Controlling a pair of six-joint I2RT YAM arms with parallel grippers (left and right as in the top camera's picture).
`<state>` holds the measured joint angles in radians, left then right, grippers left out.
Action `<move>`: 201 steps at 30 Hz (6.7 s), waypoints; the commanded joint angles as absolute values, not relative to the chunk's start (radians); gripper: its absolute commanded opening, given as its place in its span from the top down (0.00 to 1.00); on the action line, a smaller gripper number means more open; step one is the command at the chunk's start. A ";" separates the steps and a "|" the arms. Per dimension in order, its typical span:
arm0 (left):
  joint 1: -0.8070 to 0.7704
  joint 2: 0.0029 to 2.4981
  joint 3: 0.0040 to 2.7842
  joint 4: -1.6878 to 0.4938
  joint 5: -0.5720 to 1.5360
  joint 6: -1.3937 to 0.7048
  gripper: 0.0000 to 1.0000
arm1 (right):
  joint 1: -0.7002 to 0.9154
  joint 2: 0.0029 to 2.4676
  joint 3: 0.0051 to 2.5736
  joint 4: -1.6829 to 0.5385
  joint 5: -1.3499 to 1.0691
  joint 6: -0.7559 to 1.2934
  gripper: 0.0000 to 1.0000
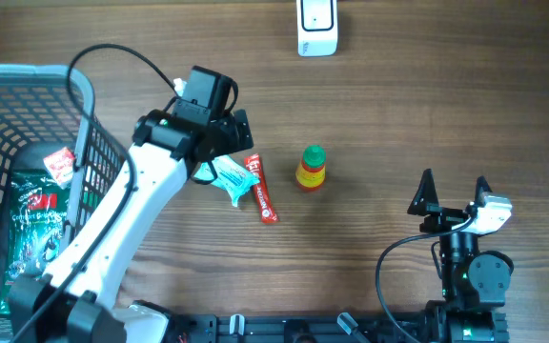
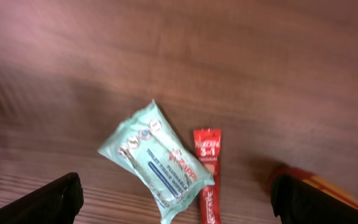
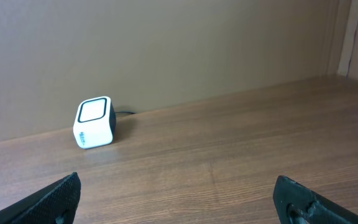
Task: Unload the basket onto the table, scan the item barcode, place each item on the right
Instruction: 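Lift tissue pack out and place it left of the sachet, then reach left gripper into basket and grasp the green-lidded jar, then lift jar out and lay it beside the sauce bottle, then reach left gripper into basket and grasp the red snack box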
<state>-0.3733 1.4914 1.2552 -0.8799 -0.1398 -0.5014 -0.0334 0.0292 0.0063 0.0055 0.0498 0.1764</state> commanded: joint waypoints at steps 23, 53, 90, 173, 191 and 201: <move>0.339 1.171 1.446 -1.166 -0.252 -0.876 0.00 | -0.028 0.030 0.006 0.010 0.065 0.157 0.01; 0.456 1.683 1.227 -1.049 0.004 -0.715 0.00 | -0.028 0.030 0.006 0.010 0.065 0.158 0.00; 0.443 1.433 1.932 -1.409 0.226 -0.606 0.27 | -0.028 0.030 0.006 0.010 0.065 0.158 0.00; 0.423 1.378 1.836 -1.546 -0.295 -0.961 0.00 | -0.028 0.030 0.006 0.010 0.065 0.158 0.00; 0.686 1.421 0.921 -0.636 0.258 -0.906 0.09 | -0.028 0.030 0.006 0.010 0.065 0.158 0.00; 0.665 1.631 0.918 -0.482 0.257 -0.928 0.16 | -0.028 0.030 0.006 0.010 0.065 0.158 0.00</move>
